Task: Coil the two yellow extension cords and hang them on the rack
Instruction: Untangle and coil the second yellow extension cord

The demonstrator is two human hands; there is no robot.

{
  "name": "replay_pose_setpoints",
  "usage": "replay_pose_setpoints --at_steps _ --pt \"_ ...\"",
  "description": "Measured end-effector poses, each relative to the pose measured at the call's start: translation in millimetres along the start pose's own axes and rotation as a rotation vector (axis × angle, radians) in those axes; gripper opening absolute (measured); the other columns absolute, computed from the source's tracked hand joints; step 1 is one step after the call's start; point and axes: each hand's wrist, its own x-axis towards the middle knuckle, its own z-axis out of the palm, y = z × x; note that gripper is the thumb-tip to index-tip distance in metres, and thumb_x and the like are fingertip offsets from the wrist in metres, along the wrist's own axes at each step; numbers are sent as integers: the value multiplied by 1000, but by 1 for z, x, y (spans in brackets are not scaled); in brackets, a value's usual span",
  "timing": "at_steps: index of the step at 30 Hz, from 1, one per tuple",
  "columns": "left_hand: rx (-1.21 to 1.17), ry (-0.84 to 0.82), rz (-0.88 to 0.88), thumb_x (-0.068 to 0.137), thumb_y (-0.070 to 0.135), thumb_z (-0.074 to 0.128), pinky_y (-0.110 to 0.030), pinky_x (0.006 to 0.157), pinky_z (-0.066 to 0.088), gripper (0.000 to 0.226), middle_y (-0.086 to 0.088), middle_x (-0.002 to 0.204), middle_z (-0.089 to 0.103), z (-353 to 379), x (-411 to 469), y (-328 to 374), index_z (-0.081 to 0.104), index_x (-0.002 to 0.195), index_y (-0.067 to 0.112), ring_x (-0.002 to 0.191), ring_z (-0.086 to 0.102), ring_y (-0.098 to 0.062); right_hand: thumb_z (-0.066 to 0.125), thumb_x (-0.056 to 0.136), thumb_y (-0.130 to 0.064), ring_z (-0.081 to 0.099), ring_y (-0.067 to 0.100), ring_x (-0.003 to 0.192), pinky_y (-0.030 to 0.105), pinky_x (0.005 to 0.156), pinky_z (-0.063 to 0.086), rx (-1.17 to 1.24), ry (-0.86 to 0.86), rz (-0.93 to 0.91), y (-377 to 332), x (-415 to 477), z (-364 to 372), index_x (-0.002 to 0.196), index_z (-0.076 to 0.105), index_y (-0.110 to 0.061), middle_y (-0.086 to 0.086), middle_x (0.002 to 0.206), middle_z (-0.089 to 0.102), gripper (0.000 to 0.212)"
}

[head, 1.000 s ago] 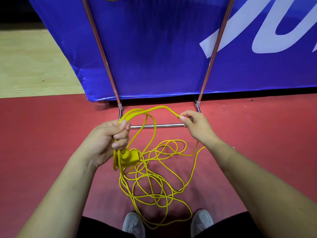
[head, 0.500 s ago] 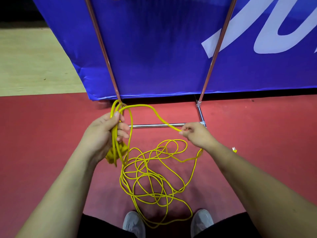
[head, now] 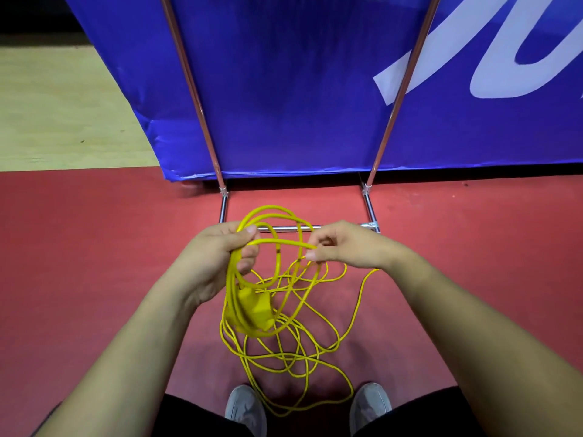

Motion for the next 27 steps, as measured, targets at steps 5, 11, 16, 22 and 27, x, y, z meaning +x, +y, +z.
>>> replay_pose_setpoints --at_steps 5,11,16,22,27 --pt "-61 73 -57 90 14 50 -17 40 23 11 -1 53 38 -10 3 1 49 80 8 35 30 -7 65 91 -11 58 8 72 23 72 47 40 8 63 35 2 -4 90 66 -11 2 77 65 2" --pt "-133 80 -18 86 14 50 -20 43 17 8 3 50 35 -23 0 7 48 81 10 32 28 -4 63 93 -16 49 3 70 18 67 38 -164 39 103 66 9 2 93 66 -14 -2 80 58 3" --pt "-127 58 -9 91 12 45 -19 41 16 14 4 49 34 -23 0 6 47 77 9 32 27 -4 64 89 -4 52 -4 65 12 65 40 -58 190 118 79 10 -3 92 65 -9 0 79 60 5" --pt "-166 29 95 92 14 44 -21 42 17 16 5 48 32 -28 -9 16 49 78 9 31 26 -2 61 93 -15 43 17 74 36 69 40 -228 127 256 119 2 4 93 64 -12 8 82 57 4" --pt "33 107 38 96 12 44 -24 44 15 26 2 49 33 -32 -9 13 44 70 14 33 28 -9 54 97 -12 59 19 73 35 81 48 437 513 160 91 4 -9 95 63 -5 7 76 55 12"
